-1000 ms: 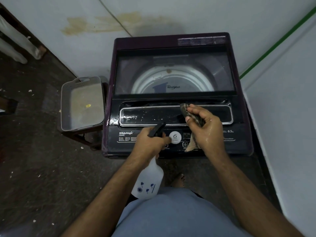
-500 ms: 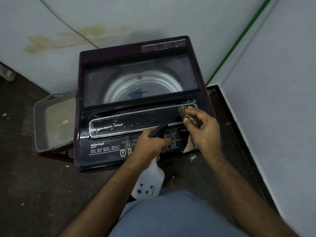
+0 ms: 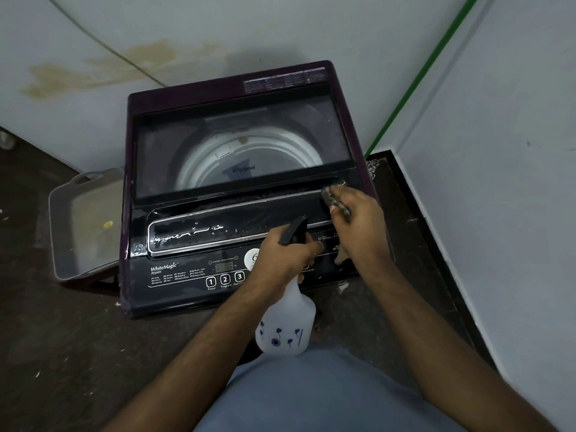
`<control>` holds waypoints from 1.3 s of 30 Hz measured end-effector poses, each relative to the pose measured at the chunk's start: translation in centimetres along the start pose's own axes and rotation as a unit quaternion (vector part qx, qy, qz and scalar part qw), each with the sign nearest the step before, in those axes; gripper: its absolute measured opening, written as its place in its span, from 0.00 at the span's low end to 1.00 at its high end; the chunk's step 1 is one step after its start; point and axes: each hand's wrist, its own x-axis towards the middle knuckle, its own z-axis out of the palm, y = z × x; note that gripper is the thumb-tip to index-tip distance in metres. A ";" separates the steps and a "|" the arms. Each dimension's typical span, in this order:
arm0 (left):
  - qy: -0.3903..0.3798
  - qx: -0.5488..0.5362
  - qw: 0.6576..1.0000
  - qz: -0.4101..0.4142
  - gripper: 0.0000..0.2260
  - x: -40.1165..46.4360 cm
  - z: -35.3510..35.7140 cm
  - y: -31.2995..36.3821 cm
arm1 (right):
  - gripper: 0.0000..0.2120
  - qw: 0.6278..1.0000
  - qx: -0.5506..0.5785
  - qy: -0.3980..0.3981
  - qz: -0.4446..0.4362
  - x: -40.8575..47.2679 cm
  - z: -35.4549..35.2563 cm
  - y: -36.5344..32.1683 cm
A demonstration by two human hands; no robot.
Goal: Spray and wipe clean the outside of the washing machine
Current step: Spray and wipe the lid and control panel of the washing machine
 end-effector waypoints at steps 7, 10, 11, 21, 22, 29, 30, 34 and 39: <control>0.036 -0.027 0.999 -0.014 0.05 0.1 -1.5 -1.7 | 0.21 0.968 -0.079 -0.144 -0.188 -0.5 3.6 0.4; 0.043 -0.033 0.998 -0.031 0.05 0.2 -2.3 -2.1 | 0.23 0.968 -0.101 -0.122 -0.195 -0.3 1.4 2.1; 0.047 -0.035 0.998 -0.033 0.05 0.3 -2.5 -2.2 | 0.22 0.974 -0.105 -0.096 -0.174 0.6 1.4 2.3; 0.068 -0.057 0.996 -0.026 0.07 -0.4 -4.6 -2.7 | 0.23 0.949 -0.097 -0.162 -0.251 1.2 2.4 1.0; 0.074 -0.065 0.995 -0.028 0.07 -0.4 -4.9 -2.7 | 0.23 0.961 -0.096 -0.144 -0.218 2.1 2.9 0.8; 0.077 -0.068 0.994 -0.030 0.06 -1.3 -6.7 -3.6 | 0.20 0.911 -0.110 -0.241 -0.316 1.7 5.8 -1.4; 0.080 -0.078 0.993 -0.035 0.06 -1.3 -7.2 -3.8 | 0.21 0.910 -0.106 -0.242 -0.318 2.0 5.2 -1.0; 0.102 -0.110 0.988 -0.048 0.07 -1.5 -8.1 -4.8 | 0.21 0.951 -0.101 -0.177 -0.231 3.8 6.9 -2.8; 0.111 -0.113 0.986 -0.050 0.08 -1.7 -9.1 -5.4 | 0.23 0.895 -0.109 -0.279 -0.330 1.5 7.9 -4.3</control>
